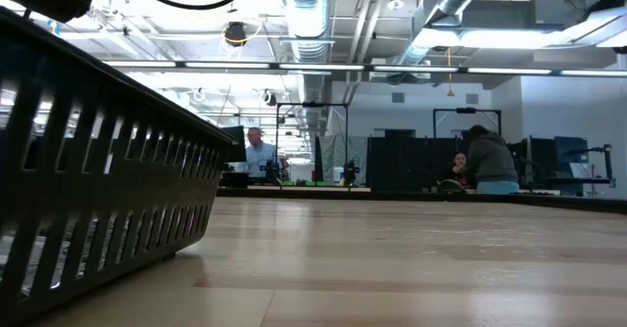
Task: Pick & Place Travel size toiletries
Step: Put the blue toothbrush into the right red bin
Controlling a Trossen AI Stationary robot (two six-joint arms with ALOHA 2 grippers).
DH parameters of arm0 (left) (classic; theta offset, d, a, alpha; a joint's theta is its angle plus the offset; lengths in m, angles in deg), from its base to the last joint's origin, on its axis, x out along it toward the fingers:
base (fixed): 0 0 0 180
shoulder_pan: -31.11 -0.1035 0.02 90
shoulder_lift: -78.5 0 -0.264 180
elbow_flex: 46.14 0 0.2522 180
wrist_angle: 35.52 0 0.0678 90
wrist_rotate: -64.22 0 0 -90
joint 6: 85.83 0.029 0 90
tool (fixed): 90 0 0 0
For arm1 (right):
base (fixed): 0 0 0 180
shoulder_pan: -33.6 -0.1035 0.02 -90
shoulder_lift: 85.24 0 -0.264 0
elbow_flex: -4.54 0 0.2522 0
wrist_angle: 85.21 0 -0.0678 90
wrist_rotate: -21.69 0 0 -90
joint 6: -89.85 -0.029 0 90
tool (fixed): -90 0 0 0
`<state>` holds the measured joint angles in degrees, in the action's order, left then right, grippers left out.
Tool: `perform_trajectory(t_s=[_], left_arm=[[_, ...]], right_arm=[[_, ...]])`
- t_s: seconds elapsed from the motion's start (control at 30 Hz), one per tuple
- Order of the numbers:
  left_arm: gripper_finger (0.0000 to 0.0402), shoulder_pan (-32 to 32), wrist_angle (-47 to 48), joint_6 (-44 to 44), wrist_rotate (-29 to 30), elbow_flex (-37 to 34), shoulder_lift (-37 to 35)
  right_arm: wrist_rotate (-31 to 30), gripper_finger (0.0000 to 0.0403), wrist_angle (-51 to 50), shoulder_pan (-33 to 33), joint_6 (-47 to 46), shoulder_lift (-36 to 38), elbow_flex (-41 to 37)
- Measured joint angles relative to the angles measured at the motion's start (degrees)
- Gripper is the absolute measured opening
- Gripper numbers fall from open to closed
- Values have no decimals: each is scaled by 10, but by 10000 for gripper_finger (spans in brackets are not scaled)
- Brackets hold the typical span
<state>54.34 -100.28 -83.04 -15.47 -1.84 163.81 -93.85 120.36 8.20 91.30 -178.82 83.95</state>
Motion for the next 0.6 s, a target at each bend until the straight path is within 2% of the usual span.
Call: perform_trajectory(t_s=[0.3, 0.6], left_arm=[[10, 0, 0, 0, 2, 0, 0], [11, 0, 0, 0, -1, 0, 0]], right_arm=[[0, 223, -3, 0, 0, 0, 0], [0, 111, -4, 0, 0, 0, 0]])
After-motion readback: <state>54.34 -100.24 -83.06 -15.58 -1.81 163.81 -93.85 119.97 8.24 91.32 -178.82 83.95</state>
